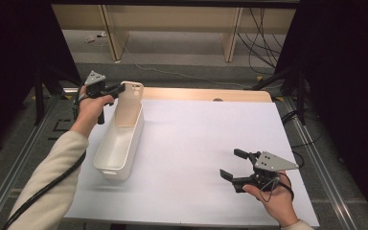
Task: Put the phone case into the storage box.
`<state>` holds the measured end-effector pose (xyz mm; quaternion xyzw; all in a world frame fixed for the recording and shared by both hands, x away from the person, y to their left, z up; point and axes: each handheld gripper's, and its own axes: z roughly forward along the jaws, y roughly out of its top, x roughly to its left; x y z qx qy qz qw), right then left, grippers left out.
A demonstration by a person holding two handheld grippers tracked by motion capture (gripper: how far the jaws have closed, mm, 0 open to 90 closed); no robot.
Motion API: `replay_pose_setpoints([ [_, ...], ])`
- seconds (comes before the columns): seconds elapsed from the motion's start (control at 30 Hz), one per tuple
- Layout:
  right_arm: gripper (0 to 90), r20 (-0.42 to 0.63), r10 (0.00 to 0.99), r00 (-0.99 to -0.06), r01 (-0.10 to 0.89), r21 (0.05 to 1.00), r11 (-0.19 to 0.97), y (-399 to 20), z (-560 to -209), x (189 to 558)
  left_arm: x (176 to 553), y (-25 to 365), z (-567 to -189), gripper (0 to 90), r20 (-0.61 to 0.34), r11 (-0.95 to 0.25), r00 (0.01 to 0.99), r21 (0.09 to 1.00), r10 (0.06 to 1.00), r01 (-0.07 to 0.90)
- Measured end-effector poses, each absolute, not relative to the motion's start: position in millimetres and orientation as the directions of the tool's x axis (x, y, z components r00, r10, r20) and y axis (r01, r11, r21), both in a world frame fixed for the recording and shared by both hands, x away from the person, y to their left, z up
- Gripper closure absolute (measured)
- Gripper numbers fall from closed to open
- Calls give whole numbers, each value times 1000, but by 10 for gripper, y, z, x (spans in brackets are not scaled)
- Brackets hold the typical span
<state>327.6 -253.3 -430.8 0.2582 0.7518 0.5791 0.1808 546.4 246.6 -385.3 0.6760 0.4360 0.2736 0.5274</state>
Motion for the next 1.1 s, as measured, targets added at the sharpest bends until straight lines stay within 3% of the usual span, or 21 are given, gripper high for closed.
replay_pose_setpoints([
  [1.1,139,46,600,-798,203,959,197,-2528,-4307,3261,5472,2471,-3930,810,-95,-72,471,943,877,325],
])
